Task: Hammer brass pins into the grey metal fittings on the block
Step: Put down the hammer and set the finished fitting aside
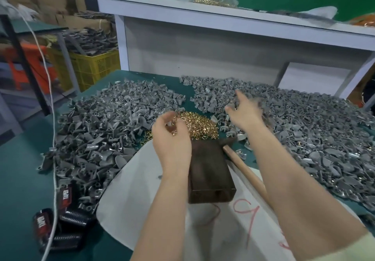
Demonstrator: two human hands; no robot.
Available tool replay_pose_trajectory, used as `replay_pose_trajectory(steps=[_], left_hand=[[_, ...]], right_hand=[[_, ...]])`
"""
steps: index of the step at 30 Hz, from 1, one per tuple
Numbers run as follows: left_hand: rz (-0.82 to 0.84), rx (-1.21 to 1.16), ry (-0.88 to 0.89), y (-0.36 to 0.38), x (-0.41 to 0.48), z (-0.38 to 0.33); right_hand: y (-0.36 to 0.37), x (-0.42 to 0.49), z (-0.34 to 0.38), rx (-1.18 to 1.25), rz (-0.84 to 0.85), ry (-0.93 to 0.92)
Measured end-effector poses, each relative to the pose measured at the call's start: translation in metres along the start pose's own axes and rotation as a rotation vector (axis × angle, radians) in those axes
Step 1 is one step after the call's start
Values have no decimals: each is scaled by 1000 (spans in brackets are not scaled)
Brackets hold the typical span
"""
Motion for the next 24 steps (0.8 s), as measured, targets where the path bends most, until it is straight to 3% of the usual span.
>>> replay_pose_trajectory(steps=[5, 8, 11, 14, 16, 19, 24], left_hand=[[-198, -381, -256, -22, 6, 31], [-239, -436, -313, -27, 5, 37], [-238, -453, -330, -26, 4, 38], [-236, -453, -326, -25, 4, 37], [-203, -437, -314, -21, 5, 34], [-71, -350, -271, -9, 6, 28], [256, -71, -40, 28, -3, 2]], right_hand=[[83, -22, 99, -106, 264, -438], [131, -29, 122, -247, 443, -470], [143, -23, 121, -300, 414, -418], [115, -16, 117, -47, 266, -376], [88, -14, 107, 233, 219, -298], [57, -30, 90, 637, 316, -246], [8, -79, 77, 544, 249, -450]])
Point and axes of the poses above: each hand's wrist, its own x-axis towards the middle knuckle, its own y-axis out of the palm, z = x × y, the point moved 10 cm from there along x, towards the middle knuckle, and after that the axes turned 1 degree about -y, right-handed, at the moved point
